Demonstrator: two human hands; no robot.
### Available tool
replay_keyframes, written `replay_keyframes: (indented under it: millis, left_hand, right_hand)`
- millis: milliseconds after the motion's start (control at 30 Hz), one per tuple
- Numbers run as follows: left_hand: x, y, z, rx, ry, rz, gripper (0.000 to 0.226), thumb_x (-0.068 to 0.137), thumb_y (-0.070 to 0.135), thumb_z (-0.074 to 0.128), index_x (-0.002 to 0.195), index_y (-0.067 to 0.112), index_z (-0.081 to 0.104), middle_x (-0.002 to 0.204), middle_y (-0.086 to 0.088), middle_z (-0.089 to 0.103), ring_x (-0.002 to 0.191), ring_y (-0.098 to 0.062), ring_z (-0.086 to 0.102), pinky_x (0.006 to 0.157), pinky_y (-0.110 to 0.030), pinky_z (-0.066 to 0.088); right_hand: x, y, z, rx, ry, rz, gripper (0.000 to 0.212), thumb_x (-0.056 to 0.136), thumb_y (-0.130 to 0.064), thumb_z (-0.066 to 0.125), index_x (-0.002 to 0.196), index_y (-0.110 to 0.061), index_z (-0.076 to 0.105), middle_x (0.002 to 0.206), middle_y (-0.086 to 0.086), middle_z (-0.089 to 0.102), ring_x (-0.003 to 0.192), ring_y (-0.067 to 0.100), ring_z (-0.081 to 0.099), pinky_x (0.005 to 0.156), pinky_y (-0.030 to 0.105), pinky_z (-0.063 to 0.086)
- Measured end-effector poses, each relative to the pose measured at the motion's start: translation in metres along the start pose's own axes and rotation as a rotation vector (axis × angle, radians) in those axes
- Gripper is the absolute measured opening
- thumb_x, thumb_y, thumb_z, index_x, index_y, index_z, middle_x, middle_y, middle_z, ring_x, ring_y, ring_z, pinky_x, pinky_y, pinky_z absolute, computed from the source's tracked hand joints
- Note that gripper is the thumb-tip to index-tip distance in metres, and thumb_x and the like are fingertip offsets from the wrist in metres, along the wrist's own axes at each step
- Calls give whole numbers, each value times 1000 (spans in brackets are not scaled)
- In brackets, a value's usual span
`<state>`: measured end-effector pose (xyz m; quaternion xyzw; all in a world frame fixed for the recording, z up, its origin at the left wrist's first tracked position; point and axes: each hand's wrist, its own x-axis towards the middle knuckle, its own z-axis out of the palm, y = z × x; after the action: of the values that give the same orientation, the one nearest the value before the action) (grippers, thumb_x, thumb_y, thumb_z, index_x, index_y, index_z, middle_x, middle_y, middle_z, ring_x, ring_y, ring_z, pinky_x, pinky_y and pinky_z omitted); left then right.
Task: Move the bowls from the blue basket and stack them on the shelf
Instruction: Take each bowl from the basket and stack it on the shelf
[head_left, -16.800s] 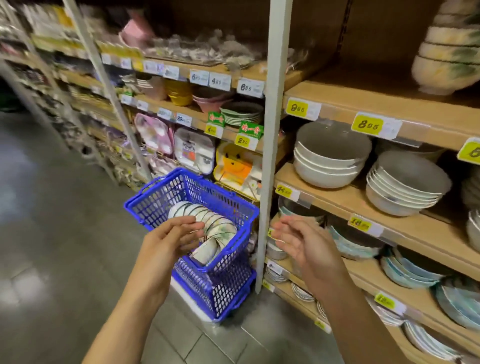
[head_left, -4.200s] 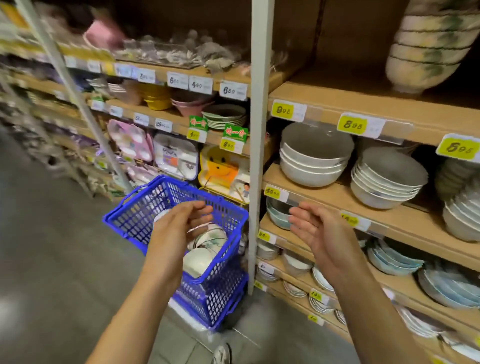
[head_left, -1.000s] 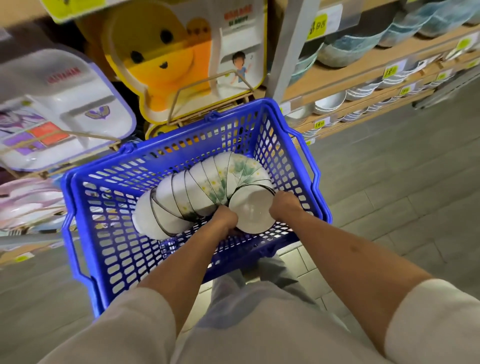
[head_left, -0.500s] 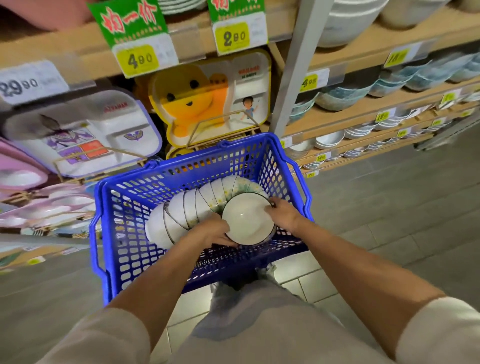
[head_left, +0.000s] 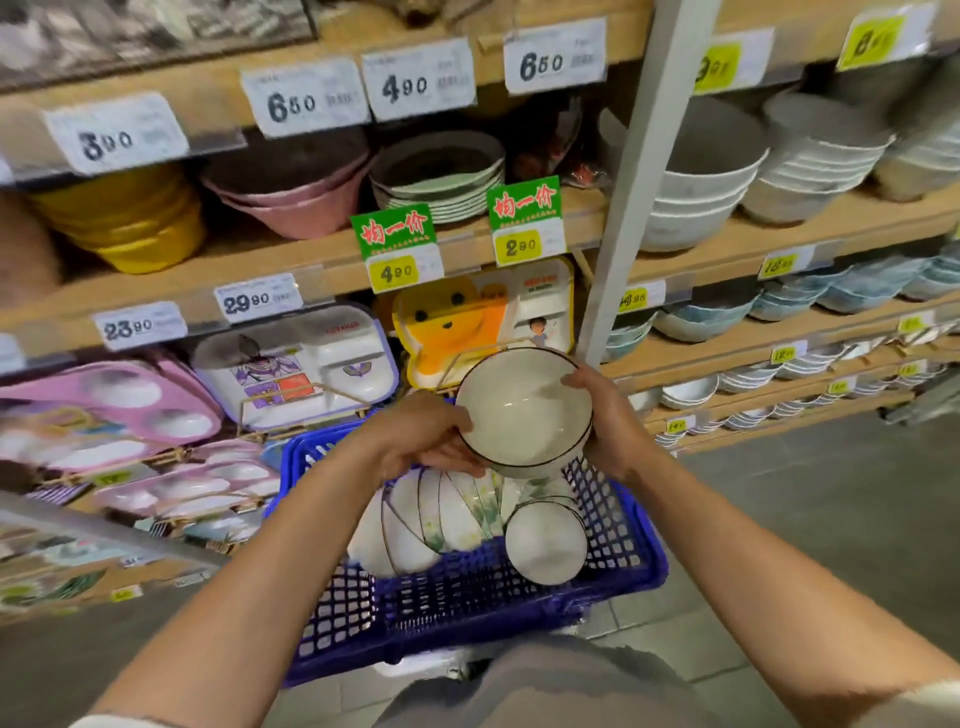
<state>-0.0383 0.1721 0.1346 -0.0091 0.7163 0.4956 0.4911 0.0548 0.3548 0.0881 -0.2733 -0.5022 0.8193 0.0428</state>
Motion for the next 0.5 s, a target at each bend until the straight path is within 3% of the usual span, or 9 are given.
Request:
replay_keyframes:
  millis: [133, 200, 267, 333, 400, 433, 500]
  left_hand:
    - [-29, 31, -2, 84, 182, 233, 27, 91, 12, 50, 90, -11, 65, 71, -23, 72, 64, -28, 73, 54, -27, 59]
    - [-34, 38, -4, 170, 295, 367, 31, 92, 19, 52, 89, -7, 68, 74, -21, 73, 70, -29, 73, 66, -37, 62]
    - [-40, 44, -2, 197, 405, 529, 41, 89, 32, 53, 87, -5, 69, 87, -22, 73, 84, -31, 71, 83, -47, 58]
    - [-48, 52, 5, 108, 433, 678, 44, 84, 40, 47, 103, 7, 70, 99, -6, 72, 90, -12, 65, 89, -33, 53]
    - [-59, 61, 14, 13, 425, 781, 43, 84, 41, 42, 123, 35, 59, 104, 27, 59, 90, 17, 51, 81, -8, 41]
    - [-63, 65, 18, -71, 407, 797, 44, 81, 43, 41, 123, 42, 56, 104, 32, 54, 92, 17, 49, 81, -8, 38]
    - [-70, 72, 25, -274, 394, 804, 38, 76, 44, 42, 110, 46, 58, 108, 27, 56, 102, 3, 54, 92, -24, 44]
  right_hand:
    - [-15, -44, 25, 110, 8, -103, 32, 88, -16, 42, 94, -26, 73, 87, 1, 76, 74, 19, 72, 61, 31, 57]
    - [-22, -63, 37, 105, 31, -158, 31, 88, -17, 43, 89, -24, 73, 87, 2, 76, 76, 22, 72, 62, 32, 57]
    - [-30, -80, 48, 98, 71, -213, 29, 88, -16, 43, 97, -19, 71, 96, 6, 75, 86, 25, 70, 68, 35, 55]
    - [-38, -96, 60, 95, 93, -250, 31, 88, -17, 44, 107, -14, 67, 106, 12, 73, 92, 28, 68, 72, 36, 55]
    - [-47, -108, 69, 130, 103, -269, 28, 86, -17, 47, 106, -12, 66, 95, 11, 74, 80, 24, 71, 65, 34, 56]
    - [-52, -112, 74, 147, 104, -279, 25, 86, -17, 48, 103, -12, 65, 87, 9, 75, 74, 22, 72, 60, 32, 57]
    - [-62, -118, 82, 162, 131, -290, 23, 85, -16, 49, 100, -12, 65, 82, 8, 74, 73, 24, 71, 58, 32, 56]
